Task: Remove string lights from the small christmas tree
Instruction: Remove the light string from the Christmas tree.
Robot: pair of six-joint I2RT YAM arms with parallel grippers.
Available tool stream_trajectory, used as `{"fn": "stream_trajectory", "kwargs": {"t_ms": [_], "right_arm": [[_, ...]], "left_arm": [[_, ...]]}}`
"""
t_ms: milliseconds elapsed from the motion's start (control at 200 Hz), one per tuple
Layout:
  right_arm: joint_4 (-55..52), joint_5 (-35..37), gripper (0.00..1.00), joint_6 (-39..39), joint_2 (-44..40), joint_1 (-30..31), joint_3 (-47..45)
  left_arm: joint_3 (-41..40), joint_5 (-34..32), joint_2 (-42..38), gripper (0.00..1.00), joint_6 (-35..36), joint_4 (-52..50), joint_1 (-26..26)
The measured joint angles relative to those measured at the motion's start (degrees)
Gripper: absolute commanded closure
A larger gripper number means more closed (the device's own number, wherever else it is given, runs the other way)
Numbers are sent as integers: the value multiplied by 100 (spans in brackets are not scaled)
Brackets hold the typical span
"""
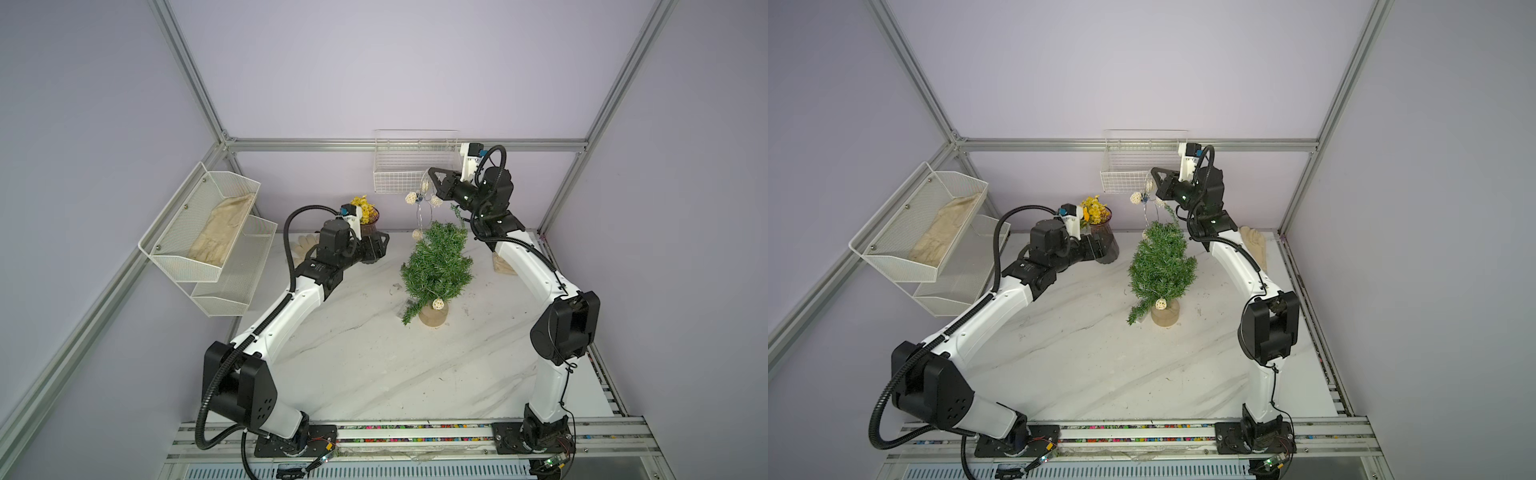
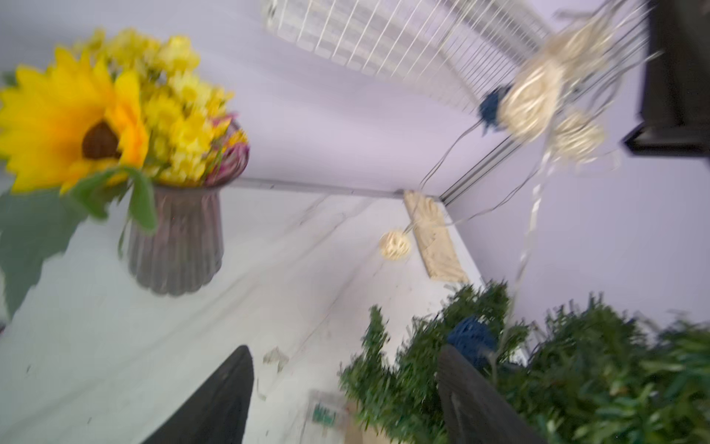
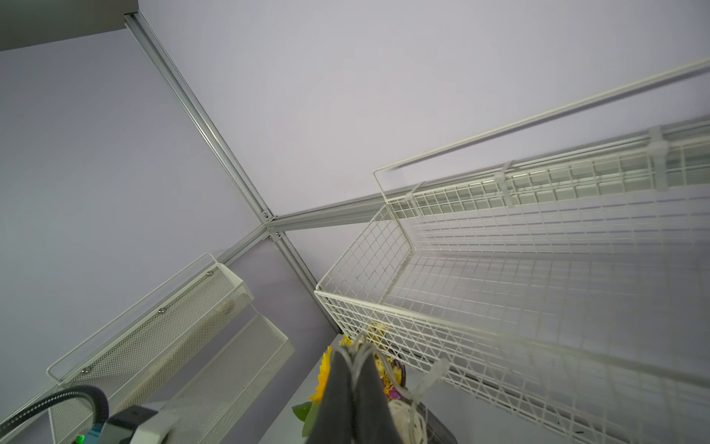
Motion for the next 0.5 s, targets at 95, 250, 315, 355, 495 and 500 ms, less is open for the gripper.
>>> {"fn": "stream_trajectory", "kwargs": {"t_ms": [95,250,315,355,495,500], "right_arm": [[-44,-201,100,26,201,-2,284],[-168,-439,100,24,396,-26,560],[-238,-509,100,22,444,-39,649],[-260,-555,100,22,476,-46,710],[-289,-732,100,24,568,-48,870],[-286,-732,100,24,568,-48,870]], "left_arm": [[483,398,282,20,227,337,24],[977,960,638,20,588,1040,26],[1250,1123,848,20,739,1204,26],[1493,1217,1034,20,837,1231,28],[2389,1541,1762,19,1084,1255,35],[2428,1556,1794,19,1095,1255,35]]}}
